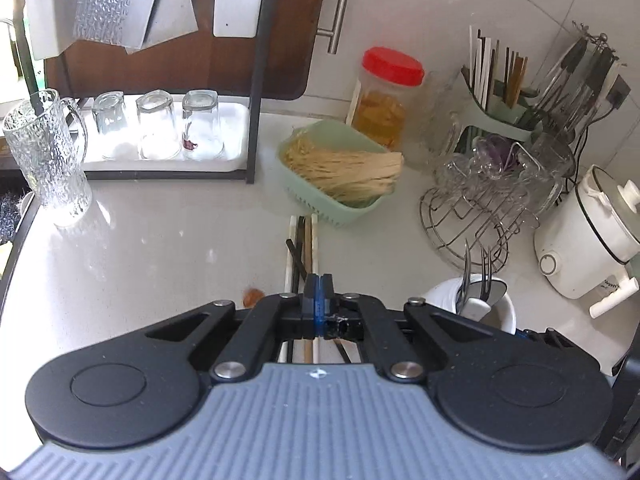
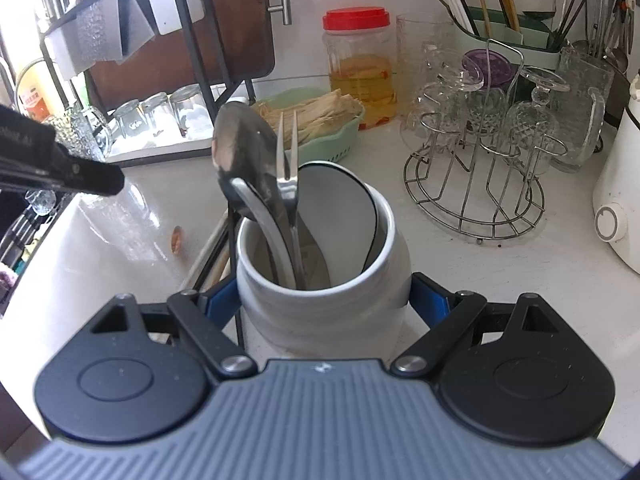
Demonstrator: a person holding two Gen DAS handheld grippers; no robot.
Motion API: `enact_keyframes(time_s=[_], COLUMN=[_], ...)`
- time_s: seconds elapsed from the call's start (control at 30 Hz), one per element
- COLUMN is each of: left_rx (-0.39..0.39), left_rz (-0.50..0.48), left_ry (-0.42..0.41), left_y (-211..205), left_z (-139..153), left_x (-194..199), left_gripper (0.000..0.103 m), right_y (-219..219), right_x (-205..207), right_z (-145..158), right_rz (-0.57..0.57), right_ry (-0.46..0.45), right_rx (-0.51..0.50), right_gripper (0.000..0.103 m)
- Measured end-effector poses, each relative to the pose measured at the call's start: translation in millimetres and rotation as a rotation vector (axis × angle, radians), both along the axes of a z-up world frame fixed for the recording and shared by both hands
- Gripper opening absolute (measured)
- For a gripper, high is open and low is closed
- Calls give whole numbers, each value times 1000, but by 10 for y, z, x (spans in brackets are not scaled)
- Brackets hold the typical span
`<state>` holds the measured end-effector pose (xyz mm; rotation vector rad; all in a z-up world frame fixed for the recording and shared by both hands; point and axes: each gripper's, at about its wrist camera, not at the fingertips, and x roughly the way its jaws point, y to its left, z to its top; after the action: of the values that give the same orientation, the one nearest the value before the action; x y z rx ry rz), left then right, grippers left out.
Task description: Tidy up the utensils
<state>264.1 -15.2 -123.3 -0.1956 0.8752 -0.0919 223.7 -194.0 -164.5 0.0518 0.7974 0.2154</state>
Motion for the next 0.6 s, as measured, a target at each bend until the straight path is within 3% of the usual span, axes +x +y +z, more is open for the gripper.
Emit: enact_keyframes(time_s=[0.3,0.47,0.6], left_rx=[-95,-107,-92], left_rz=[57,70,55], left_ry=[76,127,138], left_y=[373,587,757], left_z=[-251,-463,-606], left_x=[191,339,427], left_gripper=[1,1,20], right_y=[-18,-16,-9], right_x=[-11,-3,-2], right_z=[3,8,9], right_rz=[19,21,20], right_ry=[-7,-4,-1], right_rx=[2,0,-3], right_gripper=[91,91,91])
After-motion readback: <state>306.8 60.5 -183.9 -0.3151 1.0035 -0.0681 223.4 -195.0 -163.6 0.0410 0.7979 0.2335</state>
